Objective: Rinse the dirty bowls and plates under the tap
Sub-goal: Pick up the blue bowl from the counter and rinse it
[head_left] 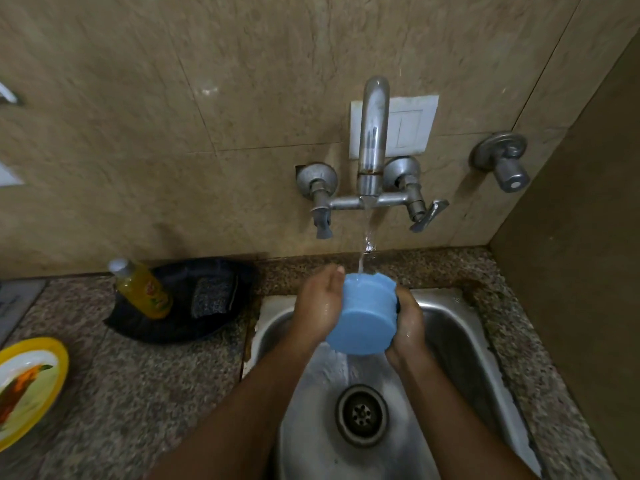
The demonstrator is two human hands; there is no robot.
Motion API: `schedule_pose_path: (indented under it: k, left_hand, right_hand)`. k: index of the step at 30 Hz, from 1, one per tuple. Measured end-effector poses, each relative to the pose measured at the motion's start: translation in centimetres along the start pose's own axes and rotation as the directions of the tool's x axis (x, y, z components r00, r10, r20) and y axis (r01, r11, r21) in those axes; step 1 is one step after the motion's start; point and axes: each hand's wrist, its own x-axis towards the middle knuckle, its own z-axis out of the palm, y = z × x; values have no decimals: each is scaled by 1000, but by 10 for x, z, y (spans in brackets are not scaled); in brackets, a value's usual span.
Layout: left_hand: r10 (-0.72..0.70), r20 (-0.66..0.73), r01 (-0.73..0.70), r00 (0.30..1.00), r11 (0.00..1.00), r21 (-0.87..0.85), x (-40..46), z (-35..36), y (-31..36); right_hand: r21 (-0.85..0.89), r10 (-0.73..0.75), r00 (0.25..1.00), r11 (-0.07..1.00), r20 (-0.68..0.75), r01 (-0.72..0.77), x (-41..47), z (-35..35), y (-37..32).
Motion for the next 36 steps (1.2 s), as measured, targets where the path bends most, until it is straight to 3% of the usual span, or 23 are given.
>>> schedule_pose_path:
  k: [2,4,8,11,14,18,21,22,24,26,28,29,31,33,36]
  left_hand:
    - [327,140,-355,935,856,376,-18,15,10]
    - [403,257,-478,878,762,436,-28,20,9]
    - [198,159,-240,967,914,326,-38,13,-9]
    - [132,70,-144,989,967,212,-42,15,-10]
    - [24,82,-23,996,1000,-16,-28,15,-5]
    - [298,264,-339,917,933,124,-31,6,-9]
    - [331,176,-343,927,939,41,-32,3,-22]
    - [261,120,-260,958,965,-29,-32,5,-21]
    - [-21,128,48,992,977,-208,-28,9,-11]
    - [-255,235,326,938,879,-349,-24,11,-5]
    - [-370,269,456,889,752,-476,-16,14,-3]
    - [-401,231,461,887,735,-497,-10,14,-2]
    - [-352,141,378,925,830,-410,1,14,-1]
    - [-197,145,226,970,949,-218,10,13,-3]
    - [-91,238,88,967,996,25,17,9,-2]
  right_hand:
    - [-11,-18,998,1000,-64,17,7,-6,1]
    - [17,3,997,1000,-79,-2,10,-11,3]
    - [117,42,997,993,-70,-34,7,-17,4]
    - [130,17,997,991,-71,-8,10,-17,7]
    - [144,64,998,988,-28,-59,5,-16,13]
    - [247,124,992,960,40,-130,-3,-17,8]
    - [236,134,990,961,52,-143,-5,-17,9]
    - [234,144,988,960,47,-151,-6,-15,11]
    - [237,134,990,961,53,-143,-9,-13,16]
    - [227,127,991,965,40,-132,-8,-11,19]
    - [197,108,994,975,1,-106,-4,-12,19]
    - [166,83,996,983,-31,-76,-2,-14,18]
    - [87,-1,999,996,-45,5,4,-19,10]
    - [-86,-138,989,987,-57,133,7,-21,-4]
    - [-479,-297,953,830,56,287,7,-8,-18]
